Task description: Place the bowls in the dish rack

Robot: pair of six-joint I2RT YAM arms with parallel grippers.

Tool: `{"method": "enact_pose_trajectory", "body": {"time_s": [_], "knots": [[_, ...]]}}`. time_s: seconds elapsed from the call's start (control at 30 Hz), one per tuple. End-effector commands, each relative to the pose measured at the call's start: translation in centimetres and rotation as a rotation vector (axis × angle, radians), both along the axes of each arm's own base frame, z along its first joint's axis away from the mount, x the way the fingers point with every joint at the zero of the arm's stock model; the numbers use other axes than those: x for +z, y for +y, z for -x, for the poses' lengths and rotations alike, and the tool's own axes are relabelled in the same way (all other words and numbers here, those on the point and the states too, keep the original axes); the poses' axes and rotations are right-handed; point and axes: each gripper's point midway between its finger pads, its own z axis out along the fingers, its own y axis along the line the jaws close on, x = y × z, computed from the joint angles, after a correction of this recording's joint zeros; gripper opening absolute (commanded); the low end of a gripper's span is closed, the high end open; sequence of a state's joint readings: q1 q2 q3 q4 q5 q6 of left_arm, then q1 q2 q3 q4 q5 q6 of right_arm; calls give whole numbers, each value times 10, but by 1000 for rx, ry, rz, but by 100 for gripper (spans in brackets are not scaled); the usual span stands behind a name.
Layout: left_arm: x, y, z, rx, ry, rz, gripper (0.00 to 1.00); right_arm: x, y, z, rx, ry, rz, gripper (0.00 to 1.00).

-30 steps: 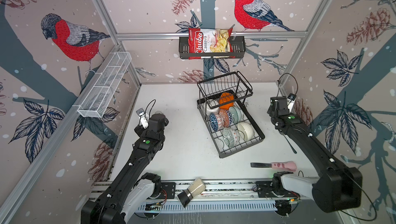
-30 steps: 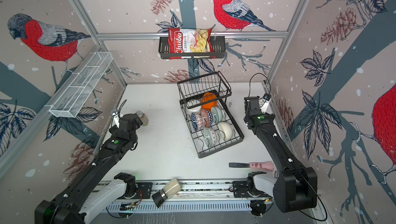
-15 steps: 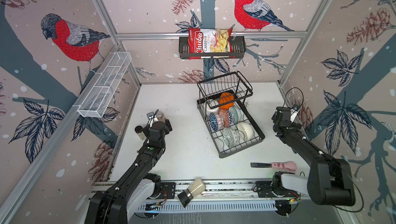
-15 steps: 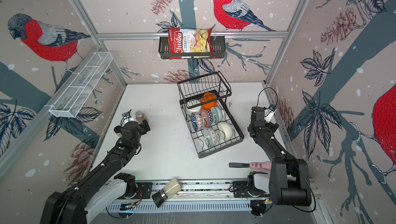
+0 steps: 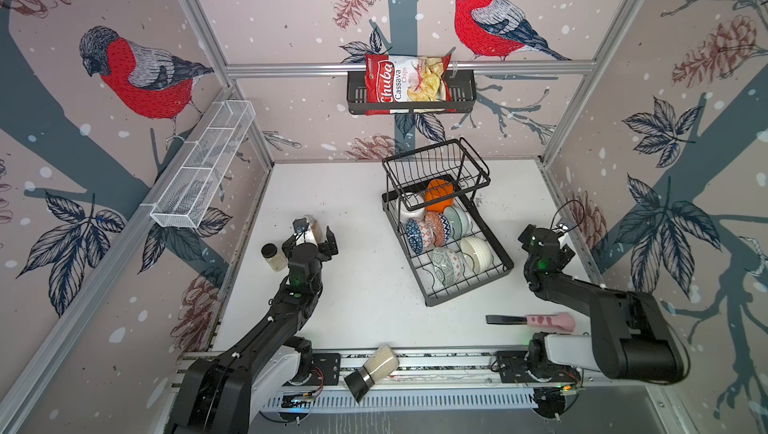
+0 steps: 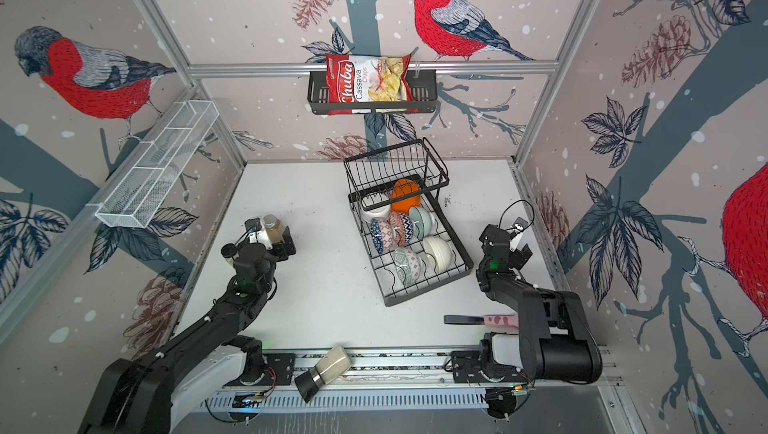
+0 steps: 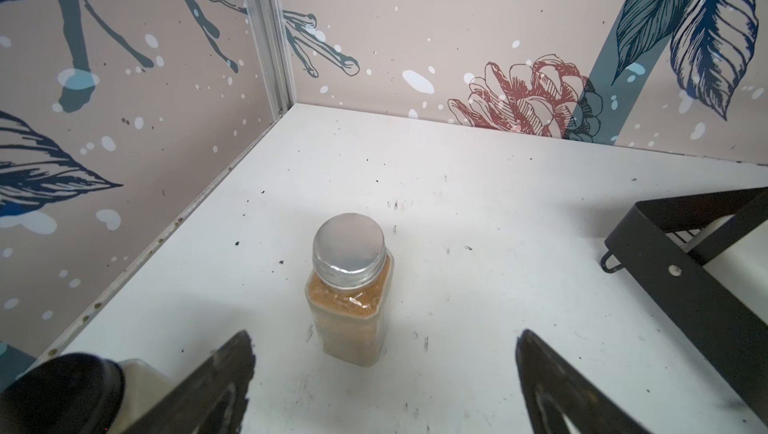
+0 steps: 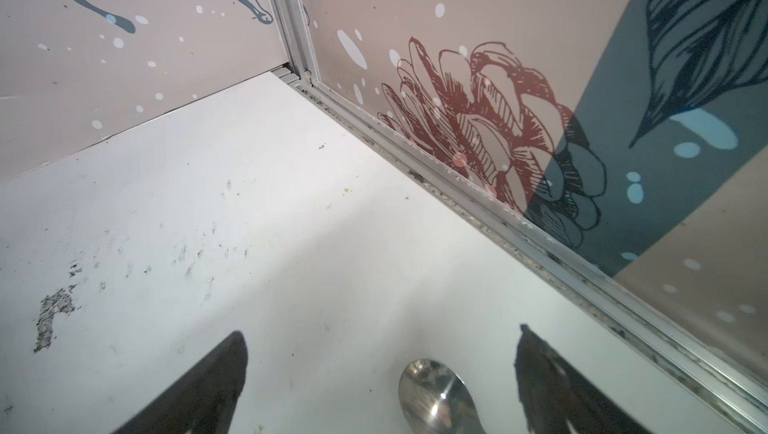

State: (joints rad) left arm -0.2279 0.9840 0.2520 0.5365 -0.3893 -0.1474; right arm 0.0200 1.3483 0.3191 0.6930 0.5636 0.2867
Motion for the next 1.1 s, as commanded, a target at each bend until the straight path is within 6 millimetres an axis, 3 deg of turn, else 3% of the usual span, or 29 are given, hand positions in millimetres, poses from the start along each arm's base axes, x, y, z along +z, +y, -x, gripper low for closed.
{"method": "enact_pose_trajectory", "body": {"time_s": [0.0, 0.13, 0.3, 0.53, 0.67, 0.97, 1.07], "knots": [[14, -1, -9, -8, -60, -33, 97, 34, 8, -15, 60, -162, 34, 100], [13, -6, -17, -41, -77, -61, 97, 36, 24, -15, 164, -236, 52, 99], [9, -12, -28, -90, -90, -57, 97, 29, 44, -23, 251, -203, 93, 100], [-3, -9, -49, -111, -90, -34, 97, 25, 42, -21, 245, -213, 89, 100], [-20, -12, -62, -162, -12, -17, 97, 24, 41, -21, 244, -210, 86, 100], [-10, 15, -55, -91, -79, -71, 97, 25, 42, -21, 244, -212, 87, 100], [-10, 14, -58, -110, -112, -75, 96, 25, 42, -21, 245, -213, 87, 99]]}}
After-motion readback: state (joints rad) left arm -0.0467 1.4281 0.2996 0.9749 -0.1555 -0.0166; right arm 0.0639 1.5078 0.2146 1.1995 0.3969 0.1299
